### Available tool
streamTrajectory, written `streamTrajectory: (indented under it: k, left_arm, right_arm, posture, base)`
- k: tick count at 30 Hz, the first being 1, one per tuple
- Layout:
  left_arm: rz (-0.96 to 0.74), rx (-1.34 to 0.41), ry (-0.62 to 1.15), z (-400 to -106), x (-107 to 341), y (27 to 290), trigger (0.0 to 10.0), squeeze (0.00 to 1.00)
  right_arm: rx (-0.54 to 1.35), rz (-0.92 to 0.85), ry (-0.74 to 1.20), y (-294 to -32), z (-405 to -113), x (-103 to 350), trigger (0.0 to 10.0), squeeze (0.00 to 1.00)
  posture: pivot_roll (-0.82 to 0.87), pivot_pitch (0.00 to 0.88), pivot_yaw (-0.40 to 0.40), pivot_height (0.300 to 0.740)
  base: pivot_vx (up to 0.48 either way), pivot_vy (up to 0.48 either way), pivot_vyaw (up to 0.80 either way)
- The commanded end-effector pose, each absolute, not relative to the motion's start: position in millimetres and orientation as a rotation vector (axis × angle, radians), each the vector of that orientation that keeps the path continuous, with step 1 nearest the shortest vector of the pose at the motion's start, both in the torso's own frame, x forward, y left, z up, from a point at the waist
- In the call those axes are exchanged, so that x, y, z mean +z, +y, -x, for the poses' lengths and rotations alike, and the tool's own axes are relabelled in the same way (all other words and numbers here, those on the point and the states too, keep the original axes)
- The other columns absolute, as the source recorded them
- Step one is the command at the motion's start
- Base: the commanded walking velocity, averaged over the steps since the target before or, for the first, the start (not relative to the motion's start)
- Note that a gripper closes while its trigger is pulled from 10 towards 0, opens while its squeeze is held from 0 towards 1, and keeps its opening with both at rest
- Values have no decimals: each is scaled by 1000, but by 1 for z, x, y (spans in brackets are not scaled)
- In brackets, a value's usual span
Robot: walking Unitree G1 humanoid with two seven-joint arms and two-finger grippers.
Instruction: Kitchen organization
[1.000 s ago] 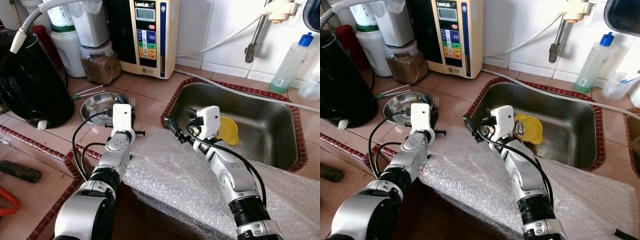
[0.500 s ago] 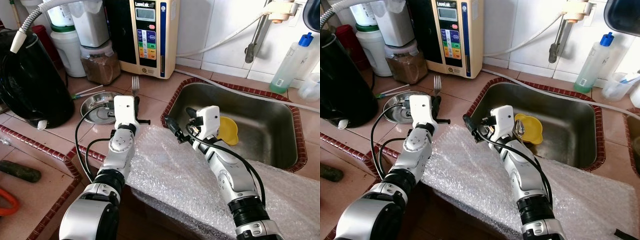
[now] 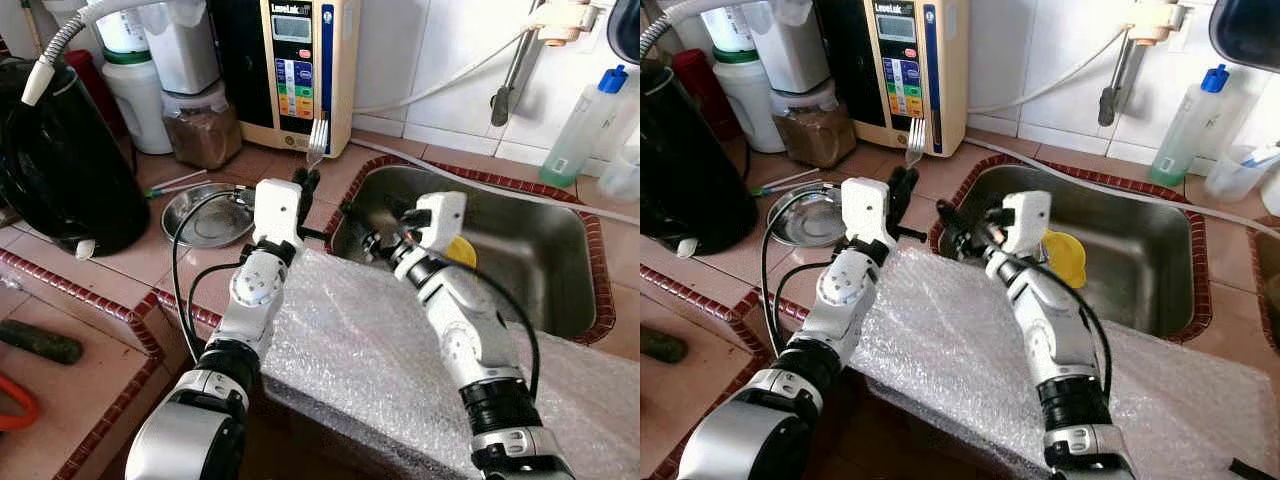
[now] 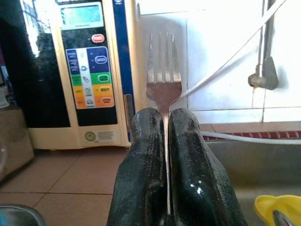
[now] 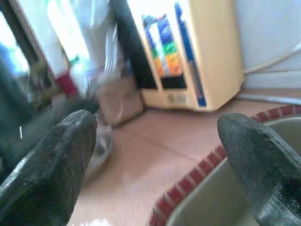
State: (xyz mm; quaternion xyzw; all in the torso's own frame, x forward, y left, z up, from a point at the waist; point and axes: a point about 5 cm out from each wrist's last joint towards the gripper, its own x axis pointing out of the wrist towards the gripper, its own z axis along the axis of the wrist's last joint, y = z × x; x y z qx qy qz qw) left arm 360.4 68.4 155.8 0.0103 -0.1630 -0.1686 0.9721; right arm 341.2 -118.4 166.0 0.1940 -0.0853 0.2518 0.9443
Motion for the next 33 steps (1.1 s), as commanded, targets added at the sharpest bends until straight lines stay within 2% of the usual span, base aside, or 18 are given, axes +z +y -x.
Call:
streamTrajectory:
  k: [1, 2, 3, 4, 5, 26, 27, 28, 33]
  left_arm:
    - [-21, -363, -342, -358, 157, 66, 0, 0]
    - [-19, -365, -342, -358, 156, 66, 0, 0]
    - [-15, -375, -347, -357, 157, 64, 0, 0]
    - [-15, -375, -347, -357, 157, 64, 0, 0]
    - [-9, -428, -378, -354, 160, 55, 0, 0]
    - [64, -708, -429, -330, 161, 19, 0, 0]
    - [63, -714, -430, -330, 161, 18, 0, 0]
    - [64, -716, -431, -329, 161, 18, 0, 0]
    - [68, -724, -428, -329, 161, 18, 0, 0]
  right_arm:
    - [529, -438, -226, -119, -342, 180, 10000, 612]
    - [530, -444, -226, -119, -342, 180, 10000, 616]
    - [536, -456, -230, -119, -342, 181, 10000, 561]
    - [536, -456, -230, -119, -342, 181, 10000, 561]
    - [546, -486, -233, -118, -343, 183, 10000, 0]
    - [503, -558, -230, -115, -361, 191, 10000, 0]
    - [493, -560, -227, -115, -362, 191, 3451, 0]
    - [487, -564, -224, -115, -363, 191, 0, 0]
    - [452, -569, -218, -115, -369, 194, 0, 0]
  posture:
    - [3, 0, 60, 740]
    - [2, 0, 60, 740]
    - [1, 0, 61, 740]
    - [1, 0, 61, 740]
    - [3, 0, 58, 740]
    - [5, 0, 59, 740]
    - [5, 0, 59, 740]
    - [8, 0, 57, 740]
    - [10, 0, 56, 740]
  base:
    - [0, 0, 0]
    - [0, 0, 0]
    - [0, 0, 0]
    - [0, 0, 0]
    - [0, 0, 0]
    - [0, 0, 0]
    - [0, 0, 0]
    - [0, 0, 0]
    - [0, 0, 0]
